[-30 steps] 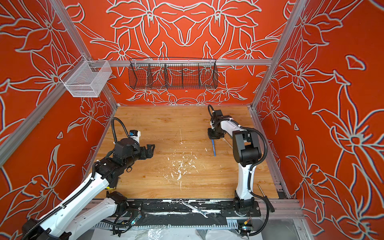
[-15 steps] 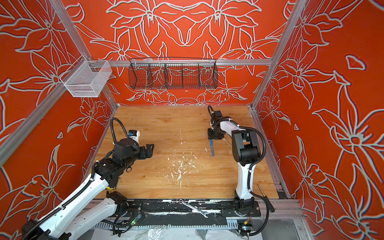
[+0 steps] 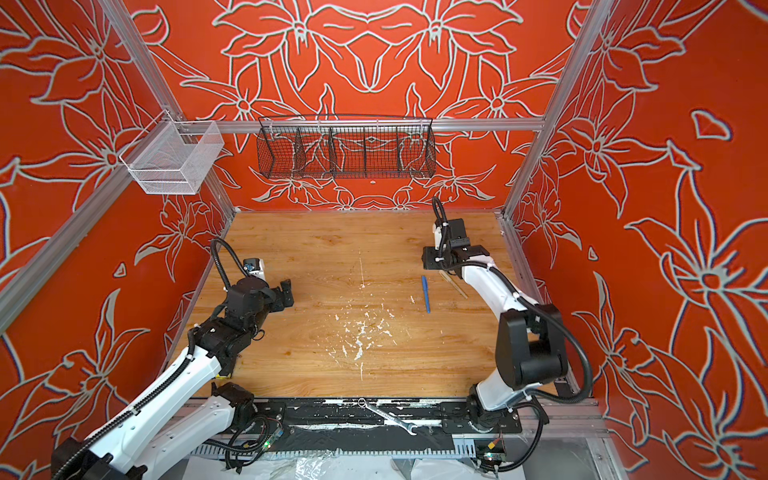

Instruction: Insert the pens into the pen caps

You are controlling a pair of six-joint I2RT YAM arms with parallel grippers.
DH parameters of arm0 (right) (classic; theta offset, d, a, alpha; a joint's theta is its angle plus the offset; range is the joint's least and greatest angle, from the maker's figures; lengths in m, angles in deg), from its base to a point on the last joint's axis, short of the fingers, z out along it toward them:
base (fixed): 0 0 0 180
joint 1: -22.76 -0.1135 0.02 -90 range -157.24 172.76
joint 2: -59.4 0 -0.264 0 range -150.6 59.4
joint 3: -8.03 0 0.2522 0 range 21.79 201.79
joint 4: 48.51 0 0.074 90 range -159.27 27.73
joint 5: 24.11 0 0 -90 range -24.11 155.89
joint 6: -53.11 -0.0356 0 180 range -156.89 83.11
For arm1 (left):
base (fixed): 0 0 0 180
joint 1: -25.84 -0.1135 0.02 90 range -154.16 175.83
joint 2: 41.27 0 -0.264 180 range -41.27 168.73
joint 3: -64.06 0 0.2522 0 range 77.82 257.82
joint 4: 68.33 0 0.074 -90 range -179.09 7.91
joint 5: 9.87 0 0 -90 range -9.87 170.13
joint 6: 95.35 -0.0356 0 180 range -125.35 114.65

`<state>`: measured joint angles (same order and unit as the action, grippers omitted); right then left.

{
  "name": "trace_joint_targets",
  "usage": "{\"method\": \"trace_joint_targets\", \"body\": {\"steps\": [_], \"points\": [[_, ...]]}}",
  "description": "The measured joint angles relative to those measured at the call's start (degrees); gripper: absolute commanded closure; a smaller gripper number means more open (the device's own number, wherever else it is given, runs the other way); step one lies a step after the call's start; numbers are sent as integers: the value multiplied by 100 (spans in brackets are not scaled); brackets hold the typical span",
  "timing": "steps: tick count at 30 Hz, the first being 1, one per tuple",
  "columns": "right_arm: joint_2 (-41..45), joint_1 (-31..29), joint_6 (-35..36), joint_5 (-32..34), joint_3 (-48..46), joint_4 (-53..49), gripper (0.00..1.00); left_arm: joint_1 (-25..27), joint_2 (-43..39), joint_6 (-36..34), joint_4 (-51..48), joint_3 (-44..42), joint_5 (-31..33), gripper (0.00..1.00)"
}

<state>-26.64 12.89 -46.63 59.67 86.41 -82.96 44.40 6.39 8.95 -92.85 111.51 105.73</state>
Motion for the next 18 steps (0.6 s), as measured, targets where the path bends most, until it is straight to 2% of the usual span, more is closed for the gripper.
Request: {"method": "trace_joint_targets", "body": {"steps": [4,8,14,18], "points": [[940,96,2,435,-1093,546,35,-216,-66,-544,1154,-809,306,3],[1714,127,7,1156,-2439,1325,35,-767,-26,-737,1971,-1480,210,3],[2605,131,424,2135,-4269,2887,32,-1648,173,-828,2909,-1838,-649,3],[2389,188,765,2291,-5036,4544,32,-1873,706,-879,3305,-1869,-1134,3]]}}
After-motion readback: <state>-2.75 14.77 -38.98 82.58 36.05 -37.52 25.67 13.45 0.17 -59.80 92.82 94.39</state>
